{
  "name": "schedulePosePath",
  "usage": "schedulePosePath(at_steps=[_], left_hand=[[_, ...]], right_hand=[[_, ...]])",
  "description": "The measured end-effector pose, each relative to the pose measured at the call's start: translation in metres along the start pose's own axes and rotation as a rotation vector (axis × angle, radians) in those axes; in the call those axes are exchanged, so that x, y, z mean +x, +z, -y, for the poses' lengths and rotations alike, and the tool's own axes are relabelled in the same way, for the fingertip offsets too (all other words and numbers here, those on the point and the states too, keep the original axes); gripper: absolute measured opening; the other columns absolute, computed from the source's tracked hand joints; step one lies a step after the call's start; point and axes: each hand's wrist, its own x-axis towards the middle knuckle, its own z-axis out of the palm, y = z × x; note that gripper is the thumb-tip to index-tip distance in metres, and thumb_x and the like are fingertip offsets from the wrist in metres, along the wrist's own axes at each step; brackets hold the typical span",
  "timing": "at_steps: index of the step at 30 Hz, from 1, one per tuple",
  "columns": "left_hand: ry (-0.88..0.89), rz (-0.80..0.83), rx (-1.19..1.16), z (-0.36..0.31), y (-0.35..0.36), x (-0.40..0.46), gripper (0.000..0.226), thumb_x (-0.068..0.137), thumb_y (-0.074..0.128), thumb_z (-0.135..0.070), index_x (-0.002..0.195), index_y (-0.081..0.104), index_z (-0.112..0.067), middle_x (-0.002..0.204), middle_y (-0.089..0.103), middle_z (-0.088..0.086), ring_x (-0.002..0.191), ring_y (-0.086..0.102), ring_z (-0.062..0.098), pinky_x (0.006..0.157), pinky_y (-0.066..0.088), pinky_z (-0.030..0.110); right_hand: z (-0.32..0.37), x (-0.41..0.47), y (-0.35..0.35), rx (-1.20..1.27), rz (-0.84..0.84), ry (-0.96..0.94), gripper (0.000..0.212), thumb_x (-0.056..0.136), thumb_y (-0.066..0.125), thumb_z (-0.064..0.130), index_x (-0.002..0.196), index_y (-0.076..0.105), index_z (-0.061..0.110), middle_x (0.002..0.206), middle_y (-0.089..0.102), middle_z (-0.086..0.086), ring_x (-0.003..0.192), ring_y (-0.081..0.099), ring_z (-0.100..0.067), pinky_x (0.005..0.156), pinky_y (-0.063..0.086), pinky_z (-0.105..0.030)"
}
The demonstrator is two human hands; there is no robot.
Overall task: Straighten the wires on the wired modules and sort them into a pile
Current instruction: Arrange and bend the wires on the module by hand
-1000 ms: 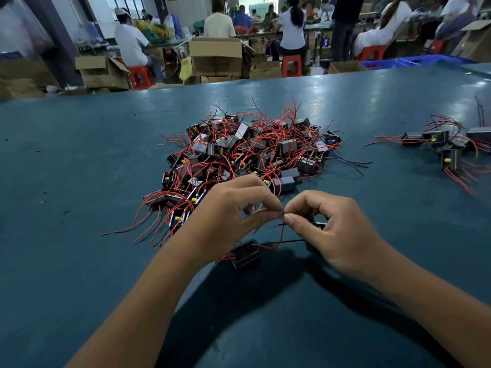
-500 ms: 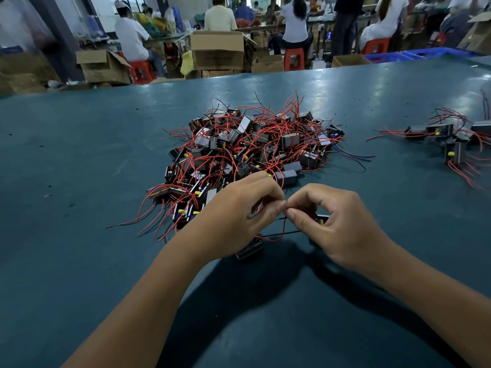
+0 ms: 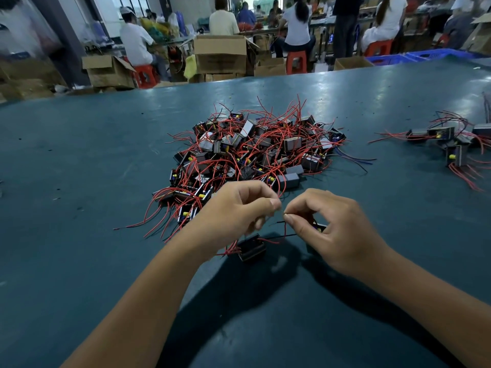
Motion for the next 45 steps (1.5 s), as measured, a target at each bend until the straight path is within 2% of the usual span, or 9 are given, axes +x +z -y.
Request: schedulePosePath(at_steps=[3,5,10,13,18,21,31,38,45], left_hand=[[0.297,-0.044,0.333,0.000,-0.010,-0.001,0.013,0.090,0.073,-0.010,0.092,0.072,-0.023,0.084,0.065,-0.012,0.068,0.056,0.006,0.062,0.042,0.017],[0.415,-0.047,0.455,-0.001,-0.011,-0.001,0.014,0.087,0.076,-0.009,0.094,0.075,-0.021,0.093,0.064,-0.009,0.073,0.058,0.013,0.064,0.042,0.017],[0.581,-0.070,0.569,0.000,-0.010,0.001,0.009,0.085,0.079,-0.011,0.094,0.079,-0.013,0.093,0.064,-0.005,0.076,0.057,0.004,0.068,0.040,0.012],[0.649,-0.090,0.636,0.002,-0.012,0.002,0.011,0.084,0.079,-0.014,0.095,0.080,-0.014,0.093,0.065,-0.005,0.081,0.059,0.004,0.070,0.046,0.019],[0.683,-0.106,0.665,0.006,-0.013,0.004,0.008,0.086,0.079,-0.015,0.094,0.078,-0.014,0.095,0.061,-0.010,0.086,0.056,0.002,0.076,0.043,0.018],[0.683,-0.116,0.634,0.005,-0.014,0.004,0.012,0.085,0.079,-0.015,0.097,0.078,-0.013,0.096,0.064,-0.005,0.084,0.059,0.007,0.074,0.044,0.016],[0.693,-0.130,0.626,0.004,-0.008,0.003,0.007,0.087,0.076,-0.016,0.089,0.076,-0.009,0.089,0.062,-0.004,0.081,0.053,-0.002,0.075,0.037,0.011],[0.684,-0.106,0.666,0.006,-0.005,0.003,0.017,0.094,0.067,-0.024,0.095,0.073,-0.008,0.092,0.063,0.001,0.082,0.058,0.015,0.071,0.047,0.027],[0.666,-0.104,0.668,0.006,-0.008,0.003,0.011,0.095,0.067,-0.019,0.097,0.074,-0.010,0.096,0.063,0.001,0.086,0.061,0.019,0.071,0.050,0.040]], right_hand=[[-0.004,0.000,-0.001,0.054,-0.010,0.043,0.005,0.090,0.064,0.023,0.085,0.064,0.024,0.077,0.061,0.016,0.074,0.059,-0.010,0.071,0.045,-0.021],[-0.005,0.000,-0.001,0.068,-0.008,0.044,0.007,0.090,0.065,0.023,0.086,0.062,0.027,0.078,0.061,0.016,0.074,0.059,-0.009,0.071,0.044,-0.018],[-0.006,0.000,0.001,0.112,-0.005,0.041,0.010,0.090,0.065,0.020,0.087,0.063,0.029,0.080,0.062,0.015,0.075,0.059,-0.007,0.069,0.043,-0.012],[-0.006,0.000,0.000,0.123,-0.005,0.034,0.009,0.091,0.065,0.019,0.087,0.064,0.027,0.079,0.062,0.016,0.074,0.059,-0.006,0.068,0.042,-0.011],[-0.004,0.001,0.002,0.161,0.003,0.049,0.013,0.091,0.064,0.021,0.086,0.061,0.032,0.079,0.062,0.019,0.074,0.059,-0.004,0.069,0.042,-0.010],[-0.004,0.001,0.001,0.213,0.003,0.083,0.013,0.090,0.064,0.022,0.085,0.061,0.034,0.078,0.061,0.023,0.073,0.058,-0.002,0.070,0.041,-0.009],[-0.004,0.001,0.000,0.241,0.034,0.073,0.006,0.092,0.064,0.023,0.088,0.064,0.028,0.077,0.060,0.023,0.070,0.057,-0.003,0.068,0.041,-0.010],[-0.006,0.001,0.000,0.265,0.035,0.107,0.004,0.091,0.064,0.023,0.088,0.065,0.026,0.075,0.060,0.021,0.070,0.056,-0.005,0.067,0.042,-0.011],[-0.007,0.000,0.001,0.303,0.052,0.138,0.004,0.091,0.063,0.024,0.087,0.065,0.026,0.074,0.060,0.019,0.070,0.055,-0.003,0.070,0.042,-0.012]])
